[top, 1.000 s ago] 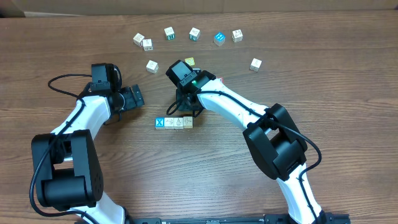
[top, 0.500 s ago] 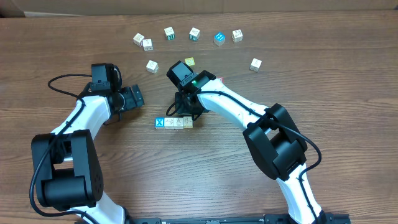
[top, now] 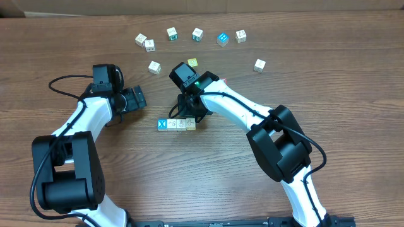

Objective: Form a horizontal line

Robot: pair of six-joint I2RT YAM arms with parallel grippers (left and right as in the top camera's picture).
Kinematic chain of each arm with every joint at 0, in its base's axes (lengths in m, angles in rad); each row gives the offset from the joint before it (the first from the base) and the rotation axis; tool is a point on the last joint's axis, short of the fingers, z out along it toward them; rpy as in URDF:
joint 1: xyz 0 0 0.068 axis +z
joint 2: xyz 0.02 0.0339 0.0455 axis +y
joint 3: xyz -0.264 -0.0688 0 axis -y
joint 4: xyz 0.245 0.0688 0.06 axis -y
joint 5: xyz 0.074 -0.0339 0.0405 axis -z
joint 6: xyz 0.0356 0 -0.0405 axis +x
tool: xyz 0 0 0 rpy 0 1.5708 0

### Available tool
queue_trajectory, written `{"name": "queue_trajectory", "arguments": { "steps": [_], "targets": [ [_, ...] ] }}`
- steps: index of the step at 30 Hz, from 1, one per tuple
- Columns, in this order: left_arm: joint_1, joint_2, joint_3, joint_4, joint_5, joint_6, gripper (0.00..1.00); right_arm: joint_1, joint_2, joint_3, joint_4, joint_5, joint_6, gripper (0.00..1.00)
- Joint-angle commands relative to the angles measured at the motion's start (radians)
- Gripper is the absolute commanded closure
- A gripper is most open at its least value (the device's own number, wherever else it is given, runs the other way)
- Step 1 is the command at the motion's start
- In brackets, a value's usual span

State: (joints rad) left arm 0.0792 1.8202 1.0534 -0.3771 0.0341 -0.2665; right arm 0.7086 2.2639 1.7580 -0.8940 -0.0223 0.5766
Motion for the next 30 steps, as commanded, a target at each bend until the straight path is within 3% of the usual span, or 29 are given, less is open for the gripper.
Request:
{"name": "queue_trajectory", "arguments": {
  "steps": [1,30],
  "targets": [
    [-0.001,0.013,-0.004,0.000,0.008,-0.010,0.01,0.006,0.004,-0.005,0.001,-0.014,0.003,0.96],
    [-0.001,0.013,-0.004,0.000,0.008,-0.010,0.00,0.011,0.004,-0.005,-0.010,-0.025,0.003,0.96]
  ]
}}
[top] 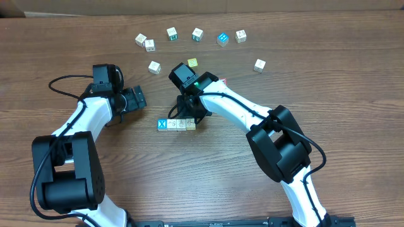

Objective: Form a horizontal line

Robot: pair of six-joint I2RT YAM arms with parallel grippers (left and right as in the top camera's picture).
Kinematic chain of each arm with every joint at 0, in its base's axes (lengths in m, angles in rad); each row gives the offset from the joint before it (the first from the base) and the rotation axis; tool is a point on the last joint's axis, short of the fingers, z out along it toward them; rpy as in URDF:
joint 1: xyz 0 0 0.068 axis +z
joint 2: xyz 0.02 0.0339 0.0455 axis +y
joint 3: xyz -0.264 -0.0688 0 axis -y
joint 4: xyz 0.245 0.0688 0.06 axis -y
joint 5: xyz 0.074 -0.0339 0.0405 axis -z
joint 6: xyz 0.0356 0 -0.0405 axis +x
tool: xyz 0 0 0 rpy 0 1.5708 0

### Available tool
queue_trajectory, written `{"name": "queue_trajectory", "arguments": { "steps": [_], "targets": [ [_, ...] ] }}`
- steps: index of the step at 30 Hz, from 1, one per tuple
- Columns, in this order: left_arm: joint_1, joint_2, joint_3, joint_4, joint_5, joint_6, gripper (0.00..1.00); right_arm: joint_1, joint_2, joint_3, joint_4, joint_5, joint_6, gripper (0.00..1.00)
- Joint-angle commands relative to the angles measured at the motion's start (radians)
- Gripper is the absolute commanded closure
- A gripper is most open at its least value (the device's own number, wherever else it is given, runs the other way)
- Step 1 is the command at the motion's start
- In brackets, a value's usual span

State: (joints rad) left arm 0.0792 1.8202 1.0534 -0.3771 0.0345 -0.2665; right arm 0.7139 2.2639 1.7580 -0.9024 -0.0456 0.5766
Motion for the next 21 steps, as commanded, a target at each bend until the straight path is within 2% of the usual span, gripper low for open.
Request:
{"name": "queue_trajectory", "arguments": {
  "steps": [1,21],
  "targets": [
    [-0.001,0.013,-0.004,0.000,0.007,-0.010,0.01,0.006,0.004,-0.005,-0.002,-0.002,0.003,0.96],
    [-0.001,0.013,-0.004,0.000,0.007,-0.010,0.00,0.006,0.004,-0.005,0.003,-0.010,0.003,0.95]
  ]
}}
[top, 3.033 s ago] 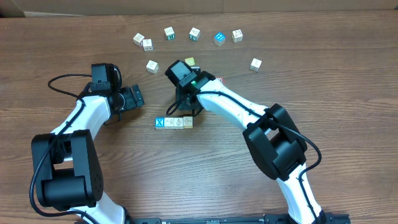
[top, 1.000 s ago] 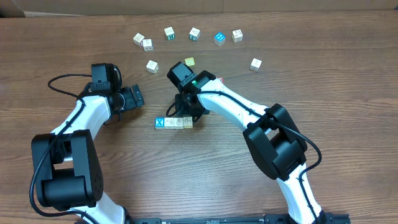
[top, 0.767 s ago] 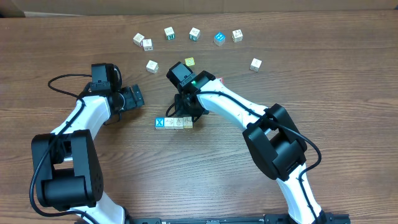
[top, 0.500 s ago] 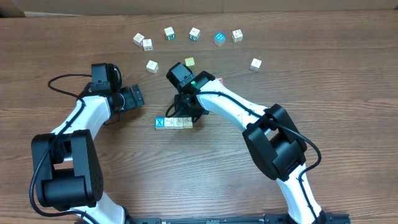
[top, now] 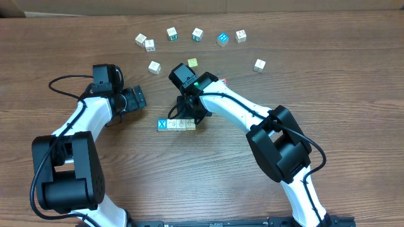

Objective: Form a horizontal line

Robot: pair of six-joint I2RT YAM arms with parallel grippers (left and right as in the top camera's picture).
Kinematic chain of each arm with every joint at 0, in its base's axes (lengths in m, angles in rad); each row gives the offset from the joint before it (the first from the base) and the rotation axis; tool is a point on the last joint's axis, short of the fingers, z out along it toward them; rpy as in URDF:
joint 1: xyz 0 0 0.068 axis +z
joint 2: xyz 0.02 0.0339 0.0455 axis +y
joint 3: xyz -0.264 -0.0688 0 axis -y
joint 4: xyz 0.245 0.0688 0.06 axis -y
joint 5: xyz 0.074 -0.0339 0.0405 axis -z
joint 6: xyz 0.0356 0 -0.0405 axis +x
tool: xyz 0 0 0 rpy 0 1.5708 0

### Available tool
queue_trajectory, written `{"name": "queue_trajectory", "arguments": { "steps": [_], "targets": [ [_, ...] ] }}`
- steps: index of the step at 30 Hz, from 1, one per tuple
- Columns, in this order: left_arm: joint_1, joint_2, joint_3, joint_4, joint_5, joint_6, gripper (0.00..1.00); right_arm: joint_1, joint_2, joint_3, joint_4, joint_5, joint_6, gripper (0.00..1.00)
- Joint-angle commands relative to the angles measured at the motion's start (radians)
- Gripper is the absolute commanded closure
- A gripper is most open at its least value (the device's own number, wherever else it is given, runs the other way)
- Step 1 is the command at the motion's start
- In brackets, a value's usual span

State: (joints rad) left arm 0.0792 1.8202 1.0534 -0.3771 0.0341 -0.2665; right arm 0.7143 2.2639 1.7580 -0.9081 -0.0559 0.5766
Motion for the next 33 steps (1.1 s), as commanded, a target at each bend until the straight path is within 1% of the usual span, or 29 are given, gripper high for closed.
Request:
{"name": "queue_trajectory", "arguments": {
  "steps": [1,6,7,8,9,17,25,27,28,29,30,31,33],
  "targets": [
    [-0.001,0.013,-0.004,0.000,0.008,-0.010,0.01,0.005,0.004,-0.005,0.012,0.011,0.003,0.95],
    [-0.001,0.013,-0.004,0.000,0.008,-0.010,0.00,0.002,0.004,-0.005,0.011,0.090,0.003,0.95],
    [-0.001,0.013,-0.004,0.000,0.008,-0.010,0.01,0.002,0.004,-0.005,0.011,0.106,0.003,0.94],
    [-0.001,0.013,-0.004,0.000,0.008,-0.010,0.01,0.002,0.004,-0.005,0.011,0.120,0.003,0.91],
    [-0.001,0.013,-0.004,0.000,0.008,-0.010,0.00,0.002,0.004,-0.005,0.011,0.137,0.003,0.90],
    [-0.001,0.013,-0.004,0.000,0.008,-0.010,0.00,-0.002,0.004,-0.005,-0.025,0.240,0.003,0.89],
    [-0.001,0.013,-0.004,0.000,0.008,-0.010,0.00,-0.061,0.004,-0.005,-0.062,0.250,0.003,0.89],
    [-0.001,0.013,-0.004,0.000,0.008,-0.010,0.01,-0.082,0.004,-0.005,-0.076,0.246,0.003,0.88],
    [-0.001,0.013,-0.004,0.000,0.008,-0.010,0.01,-0.091,0.004,-0.005,-0.085,0.246,0.003,0.84],
    [-0.001,0.013,-0.004,0.000,0.008,-0.010,0.01,-0.101,0.004,-0.005,-0.095,0.247,0.002,0.77],
    [-0.001,0.013,-0.004,0.000,0.008,-0.010,0.00,-0.109,0.004,-0.005,-0.101,0.247,0.002,0.65],
    [-0.001,0.013,-0.004,0.000,0.008,-0.010,0.01,-0.117,0.004,-0.005,-0.105,0.247,0.002,0.48],
    [-0.001,0.013,-0.004,0.000,0.008,-0.010,0.00,-0.131,0.004,-0.005,-0.104,0.247,0.002,0.29]
  ]
}}
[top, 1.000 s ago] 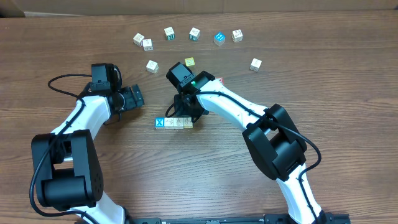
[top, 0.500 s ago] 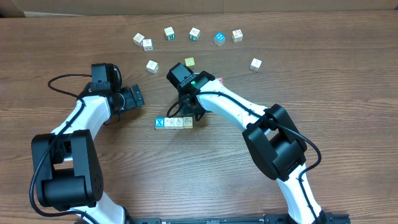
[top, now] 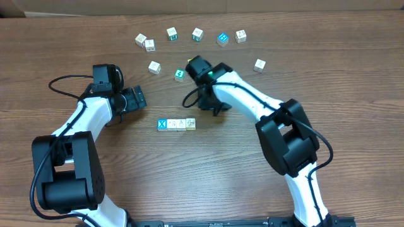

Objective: Form a horizontal line

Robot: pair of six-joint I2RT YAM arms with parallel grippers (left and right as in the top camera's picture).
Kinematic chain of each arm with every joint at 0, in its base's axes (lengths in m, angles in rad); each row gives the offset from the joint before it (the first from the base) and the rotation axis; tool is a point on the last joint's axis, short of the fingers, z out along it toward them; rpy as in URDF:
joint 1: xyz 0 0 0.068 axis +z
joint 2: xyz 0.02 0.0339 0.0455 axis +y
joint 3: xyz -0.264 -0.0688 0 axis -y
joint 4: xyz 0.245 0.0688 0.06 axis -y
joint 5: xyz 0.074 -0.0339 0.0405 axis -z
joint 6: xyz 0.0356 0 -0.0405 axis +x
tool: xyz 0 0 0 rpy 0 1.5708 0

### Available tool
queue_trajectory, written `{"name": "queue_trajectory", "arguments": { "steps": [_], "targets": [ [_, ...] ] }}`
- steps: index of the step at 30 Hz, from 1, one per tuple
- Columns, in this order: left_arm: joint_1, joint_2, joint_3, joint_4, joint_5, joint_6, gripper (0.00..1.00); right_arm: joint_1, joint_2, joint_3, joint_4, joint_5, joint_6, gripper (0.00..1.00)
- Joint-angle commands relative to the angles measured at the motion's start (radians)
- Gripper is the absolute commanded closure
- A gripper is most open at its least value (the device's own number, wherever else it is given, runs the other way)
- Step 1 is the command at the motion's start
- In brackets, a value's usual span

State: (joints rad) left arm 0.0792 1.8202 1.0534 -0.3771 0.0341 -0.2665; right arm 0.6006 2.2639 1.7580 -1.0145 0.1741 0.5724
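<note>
A short row of letter blocks lies side by side at mid-table, a blue X block at its left end and a tan block at its right end. My right gripper hangs just behind the row, open and holding nothing, clear of the blocks. My left gripper rests to the left of the row, open and empty.
Loose blocks lie behind: a green one beside the right wrist, a white one, another to the right, and an arc of several along the far edge, including a blue one. A cable trails at the left.
My right gripper was down over the right end of the row; now it stands farther back and to the right, open and clear. The whole row shows, and a green block is uncovered.
At all three earlier moments my right gripper stayed low over the right end of the row, barely shifting, and hid the blocks there. Now it has drawn back, open, and the row lies uncovered. The left arm has not moved throughout.
</note>
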Motion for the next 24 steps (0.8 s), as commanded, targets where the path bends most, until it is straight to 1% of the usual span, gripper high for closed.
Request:
{"name": "queue_trajectory", "arguments": {
  "steps": [1,2,9,24],
  "targets": [
    [-0.001,0.013,-0.004,0.000,0.008,-0.010,0.01,-0.024,0.004,-0.005,0.003,0.017,0.006,0.16],
    [-0.001,0.013,-0.004,0.000,0.008,-0.010,0.00,-0.031,0.004,-0.005,0.004,0.017,0.006,0.00],
    [-0.001,0.013,-0.004,0.000,0.008,-0.010,0.01,-0.061,0.004,-0.005,0.072,0.020,0.003,0.00],
    [-0.001,0.013,-0.004,0.000,0.008,-0.010,0.01,-0.066,0.004,-0.005,0.098,0.019,0.003,0.00]
  ]
}}
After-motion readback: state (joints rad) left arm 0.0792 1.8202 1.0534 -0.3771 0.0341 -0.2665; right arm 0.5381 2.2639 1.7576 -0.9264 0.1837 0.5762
